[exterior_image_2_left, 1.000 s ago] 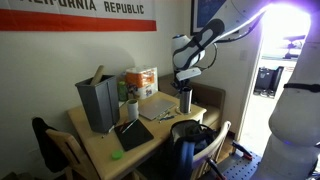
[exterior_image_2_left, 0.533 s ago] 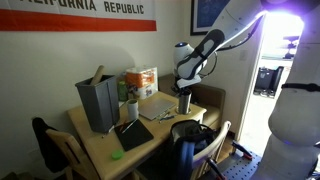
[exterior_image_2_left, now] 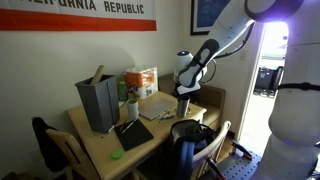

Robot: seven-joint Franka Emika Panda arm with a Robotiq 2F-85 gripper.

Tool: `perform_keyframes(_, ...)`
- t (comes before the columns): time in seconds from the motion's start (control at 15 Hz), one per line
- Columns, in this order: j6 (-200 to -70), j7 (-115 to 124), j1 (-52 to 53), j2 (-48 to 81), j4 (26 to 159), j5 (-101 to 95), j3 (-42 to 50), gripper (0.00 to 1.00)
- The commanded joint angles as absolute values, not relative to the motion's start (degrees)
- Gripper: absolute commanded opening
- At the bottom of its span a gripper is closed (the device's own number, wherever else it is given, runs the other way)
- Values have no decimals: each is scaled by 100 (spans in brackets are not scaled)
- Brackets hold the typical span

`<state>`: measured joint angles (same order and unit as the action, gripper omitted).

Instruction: Remove the flask and the bottle from the back pack and put the green lid on the bottle

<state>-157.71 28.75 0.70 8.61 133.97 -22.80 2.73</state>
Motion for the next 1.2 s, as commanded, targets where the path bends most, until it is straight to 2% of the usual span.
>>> perform_keyframes(0.0,-16109,2933,238,1141,13218,-2305,523,3)
perform_keyframes(0.4,-16043,2845,441,1422,12836,-2075,725,4)
perform_keyframes(0.47,-16016,2805,454,1473,12746,-2022,724,13)
perform_keyframes(0.53,-15968,2764,468,1520,12668,-1946,720,7)
perform_keyframes(0.6,-15955,2715,480,1558,12589,-1885,714,15)
perform_keyframes(0.67,-15936,2698,487,1587,12521,-1810,702,8)
perform_keyframes(0.8,-15880,2694,519,1624,12418,-1684,706,7)
perform_keyframes(0.87,-15866,2685,531,1639,12383,-1629,705,33)
perform_keyframes(1.0,-15824,2742,593,1641,12334,-1648,761,35)
perform_keyframes(1.13,-15742,2791,669,1568,12320,-1725,830,48)
